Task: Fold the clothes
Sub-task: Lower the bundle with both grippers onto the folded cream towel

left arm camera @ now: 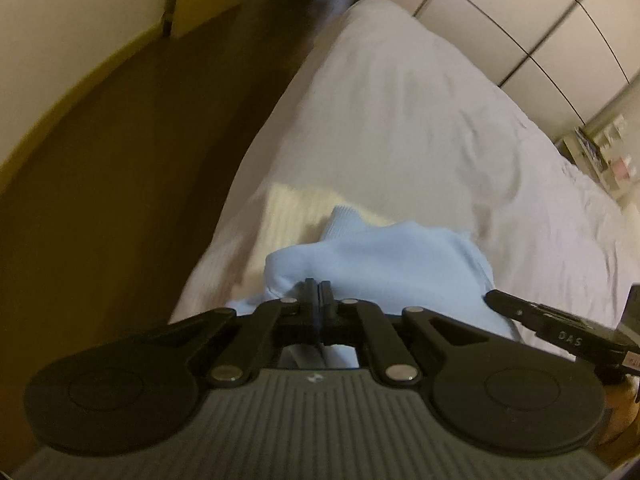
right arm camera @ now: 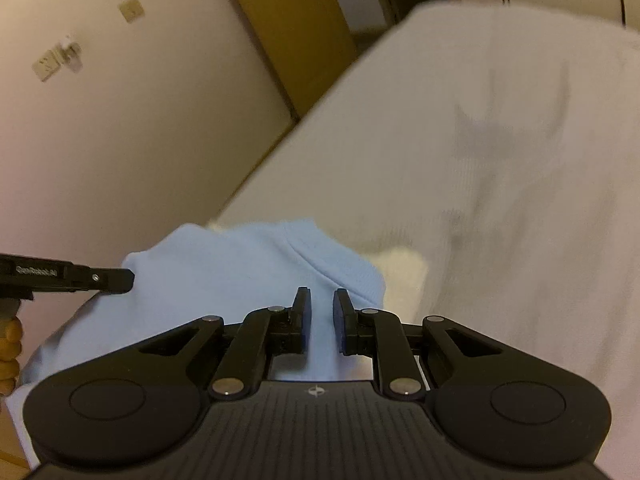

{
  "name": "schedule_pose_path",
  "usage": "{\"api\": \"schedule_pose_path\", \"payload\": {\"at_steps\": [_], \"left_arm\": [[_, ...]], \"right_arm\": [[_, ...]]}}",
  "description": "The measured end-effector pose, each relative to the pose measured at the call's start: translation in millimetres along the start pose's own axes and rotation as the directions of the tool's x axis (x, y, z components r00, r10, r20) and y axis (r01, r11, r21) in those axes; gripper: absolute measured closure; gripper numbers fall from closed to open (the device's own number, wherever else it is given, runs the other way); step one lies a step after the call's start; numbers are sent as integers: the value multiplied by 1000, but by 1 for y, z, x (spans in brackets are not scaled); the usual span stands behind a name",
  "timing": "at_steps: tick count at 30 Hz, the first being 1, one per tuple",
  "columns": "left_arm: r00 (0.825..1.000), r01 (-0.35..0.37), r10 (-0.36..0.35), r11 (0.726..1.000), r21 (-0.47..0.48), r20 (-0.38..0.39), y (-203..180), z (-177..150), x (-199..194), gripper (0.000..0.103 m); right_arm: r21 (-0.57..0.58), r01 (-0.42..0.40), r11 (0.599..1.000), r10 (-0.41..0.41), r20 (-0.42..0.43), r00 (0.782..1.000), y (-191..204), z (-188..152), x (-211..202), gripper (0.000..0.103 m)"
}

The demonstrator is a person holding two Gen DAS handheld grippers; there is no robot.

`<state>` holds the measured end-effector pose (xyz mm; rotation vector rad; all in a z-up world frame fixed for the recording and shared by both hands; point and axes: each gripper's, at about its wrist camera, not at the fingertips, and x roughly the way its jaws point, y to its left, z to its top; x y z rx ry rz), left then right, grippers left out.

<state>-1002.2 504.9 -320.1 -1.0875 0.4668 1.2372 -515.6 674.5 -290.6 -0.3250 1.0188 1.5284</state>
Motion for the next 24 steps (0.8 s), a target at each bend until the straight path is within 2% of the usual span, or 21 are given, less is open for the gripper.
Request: {"api": "schedule_pose_path", "payload": {"at_steps": [3, 6, 7, 10, 13, 15, 18, 21, 24], "left_arm": [[999, 19, -17, 999, -30, 34, 4, -2, -16, 100], [996, 30, -24, 997, -68, 88, 0, -9, -45, 100], [994, 14, -10, 999, -45, 104, -6, -18, -58, 97], [989, -24, 21, 1000, 20, 145, -23, -46, -101, 96], [989, -43, 36, 998, 48, 141, -38, -75, -126, 96], [990, -43, 33, 996, 74, 139, -46, -92, -133, 95], [987, -124, 103, 977, 172, 126, -55, -114, -125, 94], [976, -198, 169, 950, 241, 135, -53, -134, -109, 90], [974, -200, 170, 956, 214, 149, -43, -139, -104, 89]], "right_arm": [[41, -13, 999, 12, 27, 1000, -2, -1, -9, 85], [39, -30, 999, 27, 77, 997, 3, -10, -40, 84], [34, -40, 999, 36, 91, 995, 6, -15, -52, 84], [6, -73, 997, 72, 109, 991, 16, -42, -89, 83], [-15, -90, 996, 91, 99, 991, 29, -81, -115, 83], [-19, -99, 995, 100, 91, 991, 36, -106, -128, 83], [-5, -111, 994, 111, 71, 991, 45, -130, -129, 83], [-35, -91, 995, 92, 39, 995, 59, -148, -124, 83], [-131, -54, 990, 58, 24, 998, 73, -164, -113, 83]]}}
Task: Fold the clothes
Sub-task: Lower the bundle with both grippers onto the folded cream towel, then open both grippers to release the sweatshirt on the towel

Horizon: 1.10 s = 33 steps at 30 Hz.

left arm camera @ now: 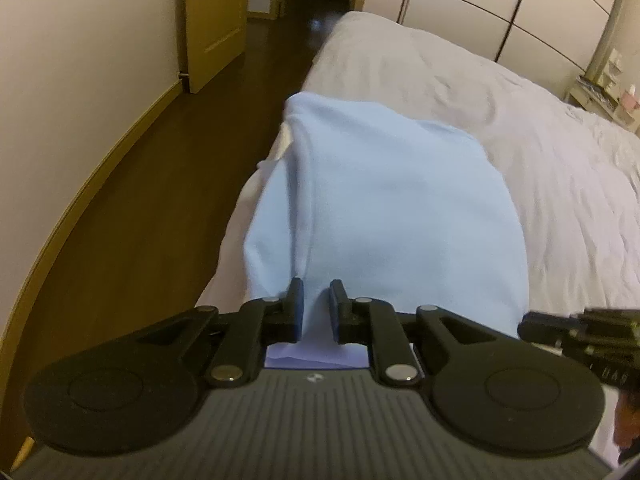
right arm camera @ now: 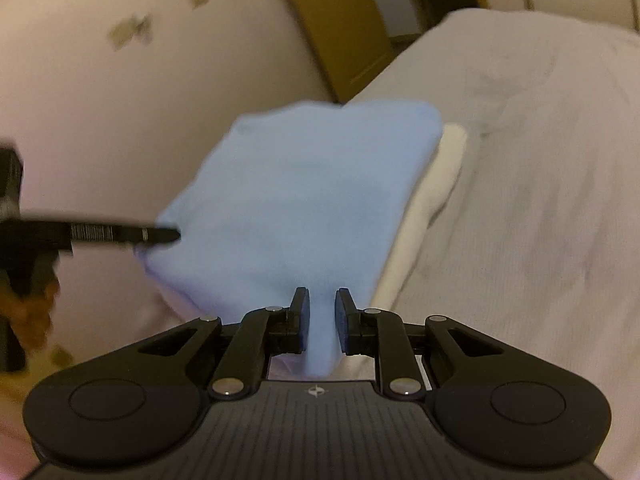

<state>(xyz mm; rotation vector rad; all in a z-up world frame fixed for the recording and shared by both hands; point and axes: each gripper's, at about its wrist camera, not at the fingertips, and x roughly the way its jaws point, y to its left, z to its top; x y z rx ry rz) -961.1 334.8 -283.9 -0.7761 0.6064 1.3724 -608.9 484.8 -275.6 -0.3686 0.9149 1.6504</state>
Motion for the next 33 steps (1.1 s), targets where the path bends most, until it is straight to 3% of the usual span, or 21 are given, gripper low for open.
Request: {"api": "schedule_pose_path", "payload": {"at_steps": [6, 8, 12, 14, 16, 20, 27, 29, 33], "left_arm": [[1000, -21, 21, 1000, -13, 19, -2, -6, 4, 86], [998, -58, 58, 997, -47, 6, -5, -6, 1, 79], [989, -150, 147, 982, -111, -34, -24, 10, -23, 80], [980, -199, 193, 971, -135, -51, -39, 17, -39, 71], [975, -221, 212, 957, -188, -68, -51, 17, -60, 69], [961, -275, 256, 915, -296, -100, -81, 9, -96, 60], [906, -418, 396, 790, -448, -148, -177, -23, -173, 48], [889, -448, 431, 758, -473, -151, -214, -26, -191, 42], [868, -480, 476, 732, -483, -140, -286, -26, -226, 35]], "right_arm": [[-106, 22, 994, -21, 16, 1000, 10, -9, 9, 83], [-124, 28, 992, -27, 12, 1000, 14, -9, 9, 84], [-117, 54, 992, -63, -76, 995, 19, 20, 4, 82], [-95, 34, 995, -41, -78, 996, 18, 33, -11, 70], [-101, 25, 995, -30, -58, 998, 18, 44, -30, 60], [-113, -26, 993, 20, -52, 998, 11, 55, -68, 48], [-183, -164, 969, 143, -124, 982, -19, 54, -141, 42], [-237, -201, 951, 173, -132, 976, -29, 57, -172, 33], [-294, -244, 924, 223, -106, 969, -50, 68, -241, 27]]}}
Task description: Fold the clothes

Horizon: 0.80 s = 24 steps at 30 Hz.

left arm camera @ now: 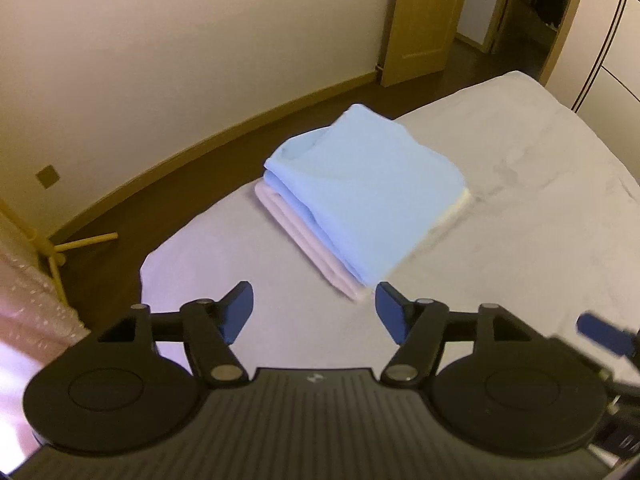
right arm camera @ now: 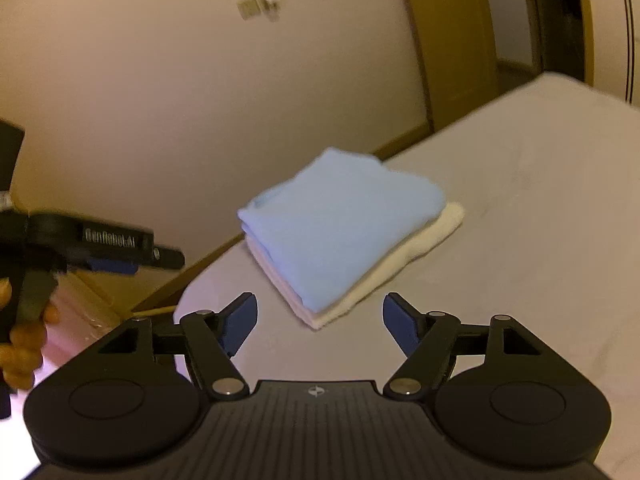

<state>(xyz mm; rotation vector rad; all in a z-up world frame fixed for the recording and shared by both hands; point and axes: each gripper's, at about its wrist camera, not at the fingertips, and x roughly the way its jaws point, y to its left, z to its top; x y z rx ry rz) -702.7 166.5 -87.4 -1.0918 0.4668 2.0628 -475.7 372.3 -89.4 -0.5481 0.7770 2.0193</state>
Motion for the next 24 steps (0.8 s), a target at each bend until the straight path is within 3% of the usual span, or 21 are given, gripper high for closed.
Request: {"api": "schedule_pose_path", "payload": {"at_steps": [2, 6, 13, 17, 24], "left_arm": [[999, -20, 20, 1000, -1, 28, -16, -10, -26, 28], [995, -56, 57, 998, -15, 76, -46, -27, -67, 23], [975, -134, 138, 990, -33, 175, -77, -44, -133, 0], [954, -185, 192, 981, -51, 229, -88, -51, -159, 0], [951, -144, 168, 983, -110, 258, -83, -56, -173, 1]], "right_arm": [[-11, -20, 1000, 20, 15, 1000, -4, 2, -32, 18], [-30, -43, 999, 43, 25, 999, -13, 3, -78, 17], [-26, -18, 1000, 19, 42, 999, -26, 14, -131, 6], [-38, -18, 999, 20, 67, 998, -29, 21, -149, 2], [-72, 1, 997, 4, 64, 998, -28, 26, -163, 2]]}}
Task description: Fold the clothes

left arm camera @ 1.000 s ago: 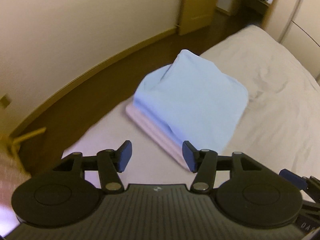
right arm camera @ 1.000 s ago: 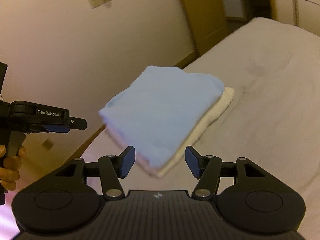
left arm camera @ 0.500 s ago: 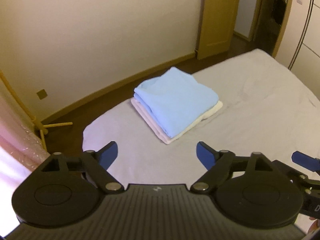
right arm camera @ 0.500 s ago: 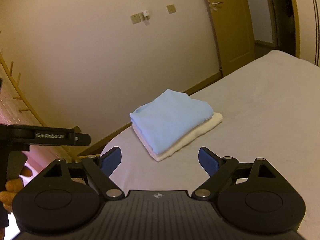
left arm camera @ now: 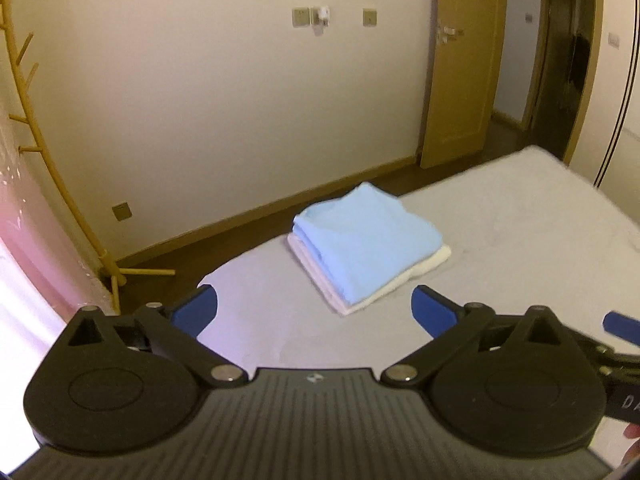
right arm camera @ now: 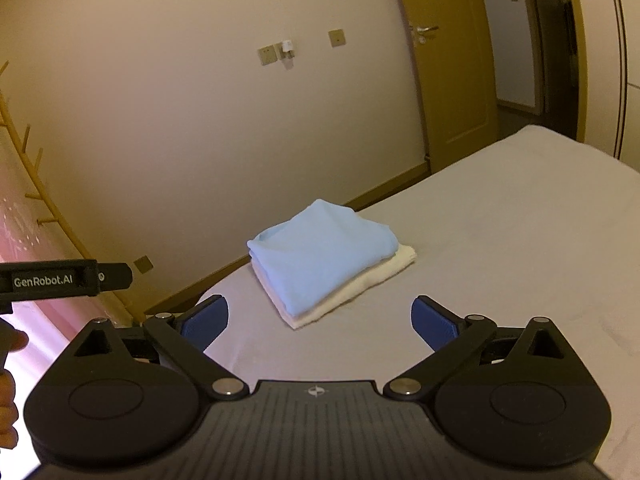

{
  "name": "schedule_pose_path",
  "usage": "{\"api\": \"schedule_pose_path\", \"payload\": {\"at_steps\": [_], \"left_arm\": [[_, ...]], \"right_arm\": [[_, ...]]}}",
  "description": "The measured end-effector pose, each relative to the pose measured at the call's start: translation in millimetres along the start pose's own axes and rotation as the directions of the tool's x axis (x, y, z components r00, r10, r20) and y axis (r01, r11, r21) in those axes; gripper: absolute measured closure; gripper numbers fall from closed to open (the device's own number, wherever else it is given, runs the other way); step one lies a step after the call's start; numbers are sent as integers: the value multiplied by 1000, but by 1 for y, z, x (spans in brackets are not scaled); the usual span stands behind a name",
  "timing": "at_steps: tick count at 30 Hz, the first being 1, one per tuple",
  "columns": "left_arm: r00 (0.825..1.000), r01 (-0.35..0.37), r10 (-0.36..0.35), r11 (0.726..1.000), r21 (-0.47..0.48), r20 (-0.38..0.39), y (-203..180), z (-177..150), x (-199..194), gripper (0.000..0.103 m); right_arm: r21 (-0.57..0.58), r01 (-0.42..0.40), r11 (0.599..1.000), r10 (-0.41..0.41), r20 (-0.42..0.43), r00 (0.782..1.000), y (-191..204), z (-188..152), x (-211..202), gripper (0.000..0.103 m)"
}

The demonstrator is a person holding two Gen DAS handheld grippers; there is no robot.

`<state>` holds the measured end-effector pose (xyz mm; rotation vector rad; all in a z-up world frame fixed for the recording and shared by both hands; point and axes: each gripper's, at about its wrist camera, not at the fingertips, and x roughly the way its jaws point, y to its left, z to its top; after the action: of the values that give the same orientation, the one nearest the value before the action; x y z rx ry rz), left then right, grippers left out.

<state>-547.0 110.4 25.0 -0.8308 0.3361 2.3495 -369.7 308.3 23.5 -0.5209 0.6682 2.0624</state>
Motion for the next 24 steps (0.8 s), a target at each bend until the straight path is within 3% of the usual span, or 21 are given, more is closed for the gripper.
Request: {"api": "schedule_pose_path", "payload": {"at_steps": [11, 15, 19, 24], "left_arm": [[986, -98, 99, 995, -14, 134, 4, 4, -29, 0], [987, -117, 115, 993, 17, 110, 1, 3, -29, 0], [995, -70, 70, 998, 1, 64, 3, -4, -29, 0], [997, -72, 72, 997, -6, 21, 3, -17, -25, 1]], "right_arm": [[-85, 12, 996, -9, 31, 999, 16, 13, -1, 1], [-107, 45, 993, -41, 46, 998, 21, 13, 1, 0], [-136, 95, 986, -91, 40, 995, 25, 10, 7, 0], [-81, 51, 995, -48, 44, 998, 18, 4, 9, 0]]}}
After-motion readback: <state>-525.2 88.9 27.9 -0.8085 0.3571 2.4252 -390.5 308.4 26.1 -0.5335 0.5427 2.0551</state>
